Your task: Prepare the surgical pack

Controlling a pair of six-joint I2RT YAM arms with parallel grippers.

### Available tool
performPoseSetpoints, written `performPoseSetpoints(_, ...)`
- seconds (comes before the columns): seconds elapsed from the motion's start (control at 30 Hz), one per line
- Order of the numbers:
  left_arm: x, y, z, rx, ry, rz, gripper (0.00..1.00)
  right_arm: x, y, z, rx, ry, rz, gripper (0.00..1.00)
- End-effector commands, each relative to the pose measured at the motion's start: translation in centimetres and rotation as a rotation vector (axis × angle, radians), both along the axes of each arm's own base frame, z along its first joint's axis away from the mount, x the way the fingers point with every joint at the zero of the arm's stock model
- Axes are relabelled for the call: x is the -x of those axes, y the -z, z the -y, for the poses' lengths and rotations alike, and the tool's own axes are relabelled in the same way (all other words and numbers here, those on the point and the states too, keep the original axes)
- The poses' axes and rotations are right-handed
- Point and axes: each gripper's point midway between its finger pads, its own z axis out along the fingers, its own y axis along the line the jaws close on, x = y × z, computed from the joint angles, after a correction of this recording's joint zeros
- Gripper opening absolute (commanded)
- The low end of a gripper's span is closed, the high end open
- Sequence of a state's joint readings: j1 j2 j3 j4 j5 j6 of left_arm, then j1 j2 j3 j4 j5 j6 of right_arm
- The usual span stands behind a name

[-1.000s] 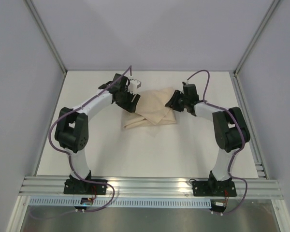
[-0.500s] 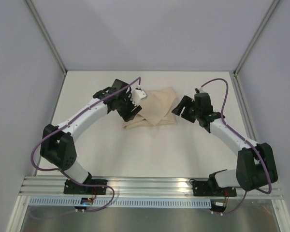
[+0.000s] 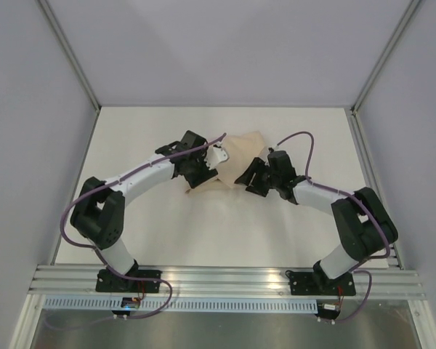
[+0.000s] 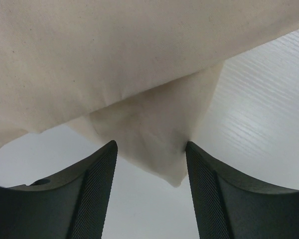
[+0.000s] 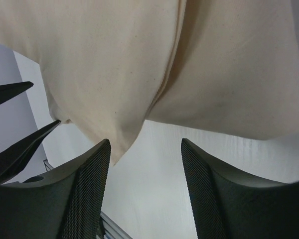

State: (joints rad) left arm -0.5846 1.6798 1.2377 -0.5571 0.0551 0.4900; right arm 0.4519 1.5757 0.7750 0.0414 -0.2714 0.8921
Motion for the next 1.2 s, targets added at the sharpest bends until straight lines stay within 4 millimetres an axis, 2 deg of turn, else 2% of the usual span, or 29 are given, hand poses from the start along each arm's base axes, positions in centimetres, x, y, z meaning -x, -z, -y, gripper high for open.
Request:
performPoseSetpoints(0.0,-0.6,-0.5,1.2,0.030,0.039,0.034,0.66,-1.8,-2.2,-2.0,-0.109,0.004,0.063,0.61)
performPoseSetpoints(0.17,0.8,0.3,2.5,0.071,0.084,-0.029,0.62,-2.2,-2.2,-3.1,-0.150,0.002,0.069,0.51)
performPoseSetpoints(0.23,0.8,0.7,2.7,0.066,0.089,-0.035,0.59,-2.4,-2.6,-3.8,-0.171,-0.012,0.074,0.38)
performPoseSetpoints(0.27,0.9,1.0,2.8,0.061,0.090,-0.041,0.55,-2.4,-2.2,-4.1,-0.176,-0.017,0.062,0.26)
performPoseSetpoints(0.37,0.9,0.8,2.9,0.064,0.085,-0.039,0.50,-1.9,-2.4,-4.5,-0.191,-0.027,0.059,0.05)
performPoseSetpoints(0.4,0.9,0.8,2.9,0.066,0.083,-0.038,0.48,-1.6,-2.5,-4.4,-0.191,-0.027,0.057,0.03)
performPoseSetpoints(0.43,0.9,0.7,3.0,0.069,0.086,-0.039,0.45,-1.0,-1.9,-4.2,-0.177,-0.025,0.039,0.01)
performPoseSetpoints(0.57,0.9,1.2,3.1,0.067,0.087,-0.050,0.30,0.3,-2.2,-3.7,-0.147,-0.028,0.050,0.00)
performPoseSetpoints(0.7,0.9,0.8,3.8,0.100,0.081,-0.062,0.20,1.2,-1.6,-3.9,-0.133,-0.048,0.040,0.00)
performPoseSetpoints(0.9,0.3,-1.1,4.4,0.139,0.073,-0.023,0.02,1.7,1.9,-3.1,-0.079,-0.028,-0.010,0.01)
performPoseSetpoints(0.97,0.4,-1.9,4.4,0.150,0.072,-0.018,0.00,1.5,2.8,-3.4,-0.078,-0.036,-0.022,0.01)
performPoseSetpoints(1.1,0.9,-2.4,4.6,0.164,0.088,-0.028,0.00,0.3,2.2,-4.0,-0.084,-0.043,0.006,0.01)
performPoseSetpoints(1.17,1.3,-2.2,4.3,0.149,0.097,-0.047,0.07,0.1,2.5,-3.8,-0.057,-0.041,0.006,0.00)
